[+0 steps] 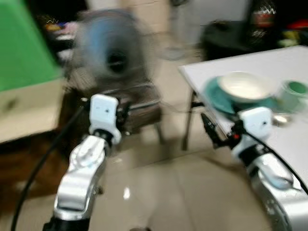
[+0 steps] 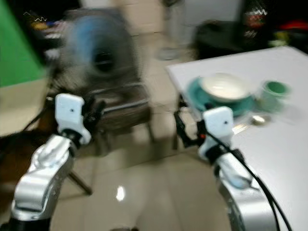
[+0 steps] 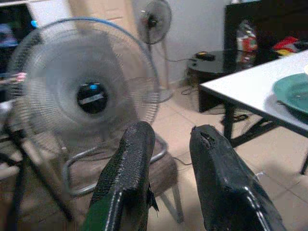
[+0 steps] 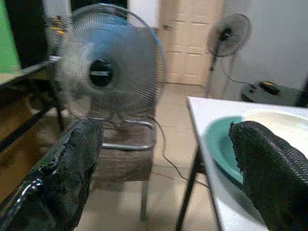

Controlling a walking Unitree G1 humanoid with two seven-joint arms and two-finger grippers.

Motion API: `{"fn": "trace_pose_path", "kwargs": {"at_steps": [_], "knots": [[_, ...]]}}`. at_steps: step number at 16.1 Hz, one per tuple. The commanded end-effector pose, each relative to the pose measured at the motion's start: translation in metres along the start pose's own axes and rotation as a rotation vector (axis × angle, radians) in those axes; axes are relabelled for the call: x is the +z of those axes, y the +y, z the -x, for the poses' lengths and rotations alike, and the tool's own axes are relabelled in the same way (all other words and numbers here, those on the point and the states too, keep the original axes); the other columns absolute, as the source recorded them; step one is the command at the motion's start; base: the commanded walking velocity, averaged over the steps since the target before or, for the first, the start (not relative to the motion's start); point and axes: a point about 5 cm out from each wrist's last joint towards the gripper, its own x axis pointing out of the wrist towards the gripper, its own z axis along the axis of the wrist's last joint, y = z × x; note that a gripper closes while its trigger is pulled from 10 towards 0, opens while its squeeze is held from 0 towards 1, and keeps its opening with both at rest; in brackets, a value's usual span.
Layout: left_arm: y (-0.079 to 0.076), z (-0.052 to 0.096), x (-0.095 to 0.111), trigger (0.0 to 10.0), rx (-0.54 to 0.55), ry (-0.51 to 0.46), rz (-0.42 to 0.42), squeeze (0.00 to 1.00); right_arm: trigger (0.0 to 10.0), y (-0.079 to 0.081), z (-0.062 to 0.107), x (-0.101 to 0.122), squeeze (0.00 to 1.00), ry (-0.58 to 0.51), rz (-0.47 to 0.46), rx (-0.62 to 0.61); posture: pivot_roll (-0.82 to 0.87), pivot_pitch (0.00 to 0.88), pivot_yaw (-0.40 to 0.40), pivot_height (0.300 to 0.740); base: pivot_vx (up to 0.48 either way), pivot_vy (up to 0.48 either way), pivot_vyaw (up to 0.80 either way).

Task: Setting the table

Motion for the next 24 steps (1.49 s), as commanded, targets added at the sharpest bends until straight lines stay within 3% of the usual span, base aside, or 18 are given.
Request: {"fn": "trace_pose_path", "kwargs": {"at_steps": [1,6,10,16,17,18,21,22,24], "knots": [[0.006,0.0,0.004,10.0,0.025,-0.008,-0.013,0.0,10.0,0.003,-0.001,0.002,1.0,-0.005,-0.016,0.012,0.0,0.0,0.085,0.74,0.0,0.0,0.8],[0.015,0.006,0.006,10.0,0.055,-0.01,-0.026,0.0,10.0,0.005,-0.011,0.002,1.0,-0.015,-0.059,0.034,0.06,0.0,0.067,0.74,0.0,0.0,0.8],[0.012,-0.001,0.006,10.0,0.034,-0.004,0.0,0.0,10.0,0.005,-0.008,0.0,1.0,-0.005,-0.068,0.01,0.0,0.0,0.1,0.74,0.0,0.0,0.8],[0.01,-0.006,0.009,10.0,0.02,-0.011,0.0,0.0,10.0,-0.002,-0.01,-0.005,1.0,0.022,-0.113,-0.042,0.02,0.0,0.105,0.74,0.0,0.294,0.07],[0.013,-0.004,0.009,10.0,0.03,-0.008,-0.003,0.0,10.0,-0.003,-0.014,-0.005,0.62,0.033,-0.117,-0.052,0.03,0.0,0.096,0.74,0.0,0.379,0.0],[0.015,-0.002,0.008,10.0,0.037,-0.005,-0.007,0.0,10.0,-0.004,-0.015,-0.005,0.38,0.036,-0.127,-0.06,0.04,0.0,0.093,0.74,0.0,0.379,0.0],[0.018,-0.004,0.008,10.0,0.048,-0.007,-0.006,0.0,10.0,-0.006,-0.015,-0.006,0.24,0.05,-0.145,-0.09,0.02,0.0,0.092,0.74,0.0,0.379,0.0],[0.018,-0.005,0.008,10.0,0.048,-0.008,-0.003,0.0,10.0,-0.006,-0.016,-0.005,0.0,0.052,-0.146,-0.094,0.02,0.0,0.09,0.74,0.0,0.379,0.0],[0.016,-0.006,0.007,10.0,0.045,-0.008,0.002,0.0,10.0,-0.006,-0.015,-0.005,0.0,0.054,-0.136,-0.092,0.01,0.0,0.091,0.74,0.0,0.375,0.0]]}}
